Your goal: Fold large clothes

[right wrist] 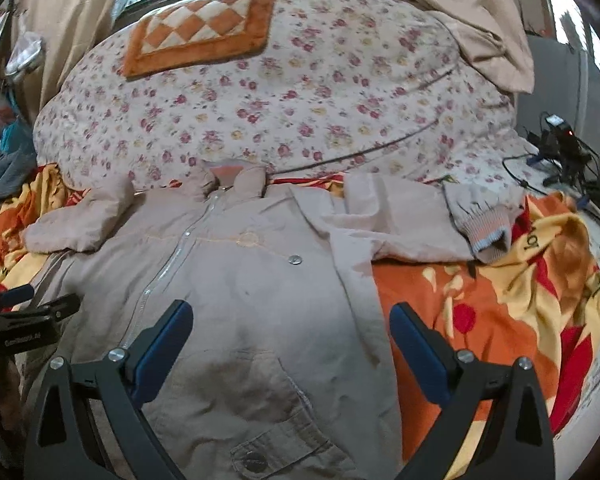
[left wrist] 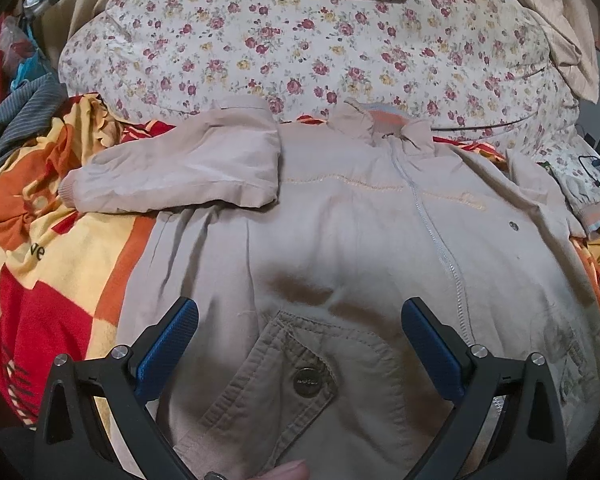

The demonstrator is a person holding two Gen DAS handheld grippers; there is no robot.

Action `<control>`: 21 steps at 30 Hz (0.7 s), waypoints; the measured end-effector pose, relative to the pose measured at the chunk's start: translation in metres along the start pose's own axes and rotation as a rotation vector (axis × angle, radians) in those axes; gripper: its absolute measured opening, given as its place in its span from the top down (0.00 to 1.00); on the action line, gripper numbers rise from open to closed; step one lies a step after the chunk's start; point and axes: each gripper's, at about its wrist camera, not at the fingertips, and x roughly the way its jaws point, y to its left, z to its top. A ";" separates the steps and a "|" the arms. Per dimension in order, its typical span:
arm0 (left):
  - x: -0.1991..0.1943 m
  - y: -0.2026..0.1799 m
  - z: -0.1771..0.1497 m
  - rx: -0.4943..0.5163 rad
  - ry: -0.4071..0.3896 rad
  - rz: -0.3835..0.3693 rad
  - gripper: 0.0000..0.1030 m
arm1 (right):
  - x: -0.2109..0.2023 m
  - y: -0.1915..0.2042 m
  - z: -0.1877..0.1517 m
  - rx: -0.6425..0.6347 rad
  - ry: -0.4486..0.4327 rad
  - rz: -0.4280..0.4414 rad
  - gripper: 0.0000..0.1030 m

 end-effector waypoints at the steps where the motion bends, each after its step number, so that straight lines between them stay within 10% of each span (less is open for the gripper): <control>1: 0.000 0.000 0.000 0.000 -0.003 -0.001 0.10 | 0.001 0.000 -0.001 0.003 0.004 0.001 0.02; 10: -0.007 -0.010 0.004 0.053 -0.052 -0.112 0.10 | 0.002 0.002 0.000 0.001 -0.006 0.009 0.02; 21: -0.010 -0.020 0.005 0.117 -0.061 -0.072 0.10 | 0.001 0.004 0.000 -0.002 -0.011 0.014 0.02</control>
